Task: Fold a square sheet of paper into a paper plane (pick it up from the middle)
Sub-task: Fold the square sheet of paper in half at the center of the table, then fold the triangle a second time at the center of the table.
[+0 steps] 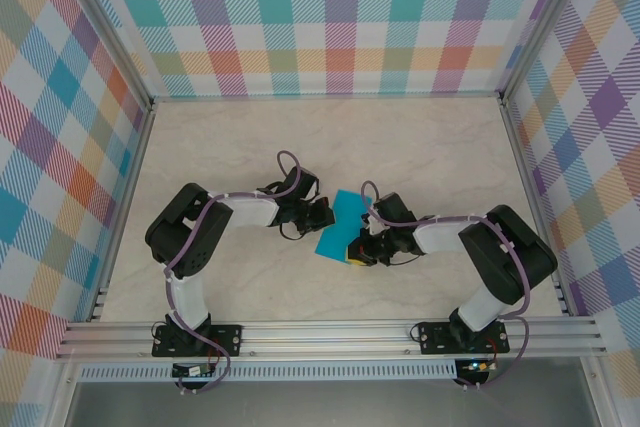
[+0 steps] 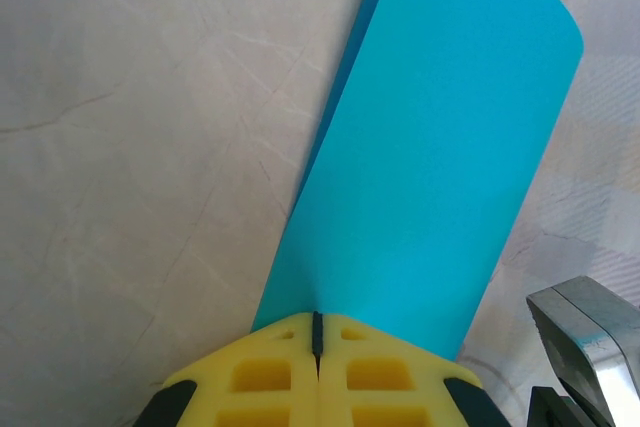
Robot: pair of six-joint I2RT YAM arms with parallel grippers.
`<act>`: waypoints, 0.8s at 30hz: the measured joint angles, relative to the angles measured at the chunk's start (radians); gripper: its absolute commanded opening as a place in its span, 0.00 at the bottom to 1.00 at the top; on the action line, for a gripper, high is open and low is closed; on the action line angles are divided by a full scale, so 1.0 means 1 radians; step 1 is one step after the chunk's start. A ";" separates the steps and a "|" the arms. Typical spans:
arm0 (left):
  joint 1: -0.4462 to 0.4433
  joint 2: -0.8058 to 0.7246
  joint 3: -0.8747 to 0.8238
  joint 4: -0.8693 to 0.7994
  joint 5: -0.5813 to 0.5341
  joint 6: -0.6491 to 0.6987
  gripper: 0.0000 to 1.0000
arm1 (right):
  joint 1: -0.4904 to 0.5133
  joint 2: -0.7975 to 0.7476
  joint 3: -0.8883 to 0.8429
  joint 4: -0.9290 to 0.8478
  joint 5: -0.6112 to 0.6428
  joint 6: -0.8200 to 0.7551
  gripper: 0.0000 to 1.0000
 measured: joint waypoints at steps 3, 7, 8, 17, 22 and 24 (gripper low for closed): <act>0.000 0.000 0.000 0.000 0.000 0.000 0.00 | 0.000 -0.006 0.000 -0.006 0.005 -0.006 0.00; 0.000 -0.006 0.000 -0.008 0.000 -0.002 0.00 | 0.001 -0.014 0.010 -0.051 0.016 -0.037 0.00; 0.000 -0.009 -0.003 -0.011 0.000 -0.004 0.00 | 0.001 -0.014 0.014 -0.061 0.019 -0.045 0.00; 0.000 -0.129 -0.066 -0.118 -0.056 -0.015 0.08 | 0.003 -0.014 0.079 -0.228 0.053 -0.161 0.00; 0.000 -0.220 -0.083 -0.155 -0.099 -0.029 0.23 | 0.003 -0.023 0.136 -0.335 0.072 -0.206 0.09; 0.000 -0.243 -0.090 -0.156 -0.108 -0.034 0.27 | 0.003 -0.052 0.149 -0.352 0.084 -0.209 0.11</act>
